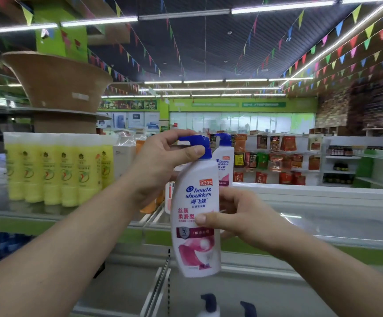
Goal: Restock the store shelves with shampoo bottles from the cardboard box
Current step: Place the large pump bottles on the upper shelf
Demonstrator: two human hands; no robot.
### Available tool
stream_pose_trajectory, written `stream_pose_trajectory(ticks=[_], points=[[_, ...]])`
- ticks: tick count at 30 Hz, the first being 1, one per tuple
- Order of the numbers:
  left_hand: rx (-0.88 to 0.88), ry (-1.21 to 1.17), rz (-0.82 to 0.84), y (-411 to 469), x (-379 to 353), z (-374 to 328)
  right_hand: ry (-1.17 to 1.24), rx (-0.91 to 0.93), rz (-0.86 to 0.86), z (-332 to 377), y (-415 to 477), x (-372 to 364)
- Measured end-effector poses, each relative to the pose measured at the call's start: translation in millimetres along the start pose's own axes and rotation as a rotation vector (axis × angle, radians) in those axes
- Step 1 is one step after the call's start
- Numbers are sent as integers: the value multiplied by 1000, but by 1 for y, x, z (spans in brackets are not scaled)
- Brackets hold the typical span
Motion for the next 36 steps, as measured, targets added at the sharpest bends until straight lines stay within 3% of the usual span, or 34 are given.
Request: stream_pose_trajectory(ticks=[5, 9, 15, 26, 36], points=[[-29, 116, -44, 2, -6, -10, 47, -30, -50, -5, -2, 25], [-72, 304, -226, -8, 16, -13, 71, -81, -236, -22, 13, 61], [-2, 345, -229, -41, 37, 29, 6, -172, -431, -62, 48, 88], [160, 227, -233, -106, 65, 117, -96, -252, -359, -89, 81, 83], [184, 248, -233, -112, 64, 134, -54, -254, -328, -93, 85, 86]])
Point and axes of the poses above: each hand's wrist, its own y-axis towards the middle knuckle, its own x-axis out of the back of the hand, z = x × y, the point moved 6 cm from there along y, towards the middle knuckle, and after that the axes turned 10 degrees about x, right-handed, at the moved point
